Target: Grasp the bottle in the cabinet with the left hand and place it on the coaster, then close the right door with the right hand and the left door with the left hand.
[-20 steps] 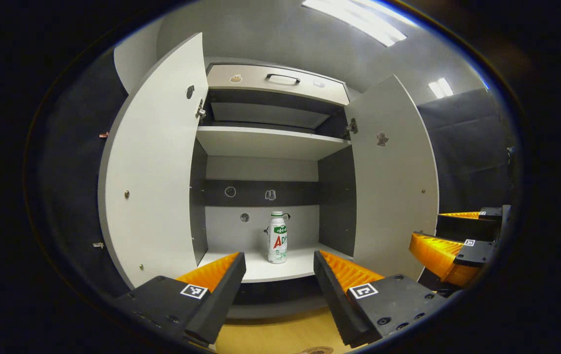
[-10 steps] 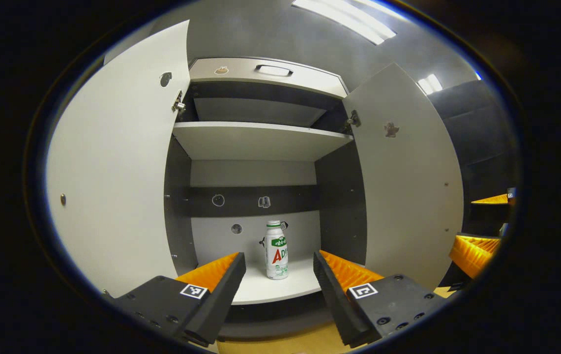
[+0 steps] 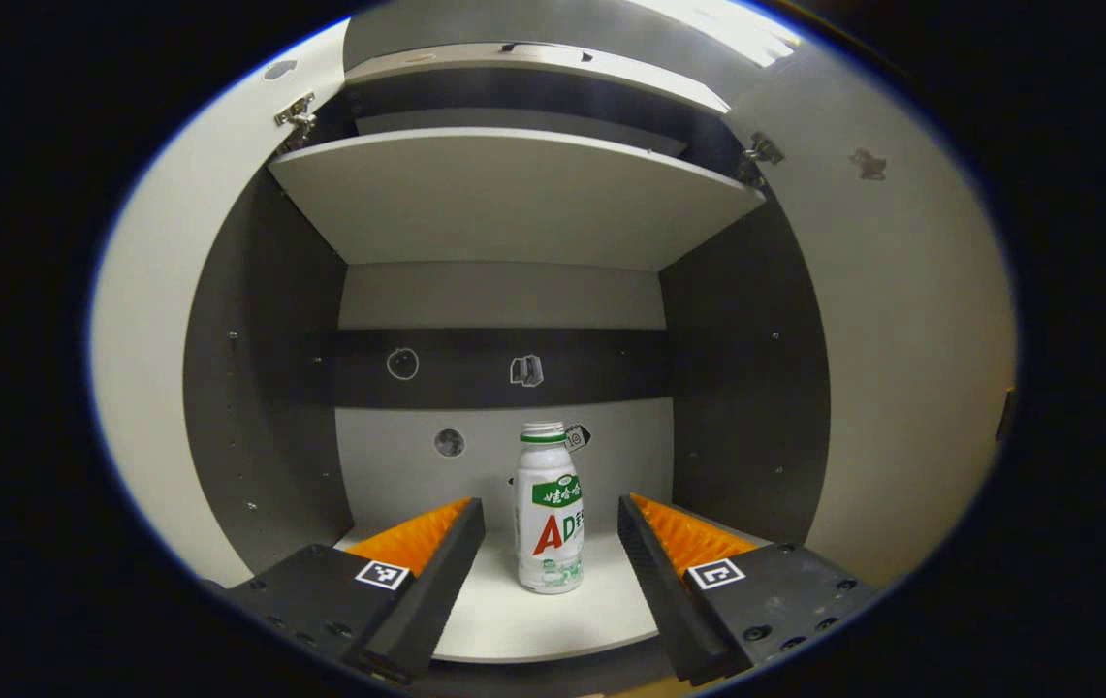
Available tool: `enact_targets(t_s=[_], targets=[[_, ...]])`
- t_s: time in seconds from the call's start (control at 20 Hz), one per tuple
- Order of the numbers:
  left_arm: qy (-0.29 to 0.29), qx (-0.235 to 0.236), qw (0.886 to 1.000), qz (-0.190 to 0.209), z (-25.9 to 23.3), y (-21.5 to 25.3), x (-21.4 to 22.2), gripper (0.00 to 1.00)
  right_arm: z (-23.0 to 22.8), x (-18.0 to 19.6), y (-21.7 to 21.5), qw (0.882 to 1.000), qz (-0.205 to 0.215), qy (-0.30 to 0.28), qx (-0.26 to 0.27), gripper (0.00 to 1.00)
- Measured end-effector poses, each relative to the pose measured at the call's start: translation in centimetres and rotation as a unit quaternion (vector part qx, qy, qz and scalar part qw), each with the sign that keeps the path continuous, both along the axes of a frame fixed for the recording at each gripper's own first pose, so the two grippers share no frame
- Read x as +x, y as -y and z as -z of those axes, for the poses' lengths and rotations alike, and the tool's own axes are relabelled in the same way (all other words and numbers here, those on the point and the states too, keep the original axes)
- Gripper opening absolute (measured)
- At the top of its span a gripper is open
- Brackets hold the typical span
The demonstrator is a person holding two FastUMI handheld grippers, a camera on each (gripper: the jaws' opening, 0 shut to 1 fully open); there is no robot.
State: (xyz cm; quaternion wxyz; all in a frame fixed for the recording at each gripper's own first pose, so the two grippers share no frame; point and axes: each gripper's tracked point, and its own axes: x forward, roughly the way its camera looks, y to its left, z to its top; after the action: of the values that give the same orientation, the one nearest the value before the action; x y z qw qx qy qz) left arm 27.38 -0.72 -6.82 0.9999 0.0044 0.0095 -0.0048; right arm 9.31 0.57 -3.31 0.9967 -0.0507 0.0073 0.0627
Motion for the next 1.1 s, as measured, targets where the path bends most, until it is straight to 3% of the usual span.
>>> enact_targets(t_s=[0.45,0.65,0.95,1.1], targets=[[-0.023,0.012,0.999,-0.023,3.3,-0.4,6.5,0.88,1.8,3.9,0.3,0.999,-0.030,-0.018,0.028,0.98],[-0.037,-0.017,0.999,-0.013,4.3,-0.6,8.6,0.88,2.6,5.2,-0.2,0.998,-0.041,-0.029,0.038,0.98],[-0.045,-0.029,0.999,-0.009,4.6,-1.5,10.7,0.88,3.4,6.3,0.5,0.998,-0.032,-0.041,0.043,0.98],[-0.050,-0.025,0.998,-0.002,4.4,-1.4,10.4,0.81,3.2,6.4,1.1,0.998,-0.020,-0.039,0.040,0.97]])
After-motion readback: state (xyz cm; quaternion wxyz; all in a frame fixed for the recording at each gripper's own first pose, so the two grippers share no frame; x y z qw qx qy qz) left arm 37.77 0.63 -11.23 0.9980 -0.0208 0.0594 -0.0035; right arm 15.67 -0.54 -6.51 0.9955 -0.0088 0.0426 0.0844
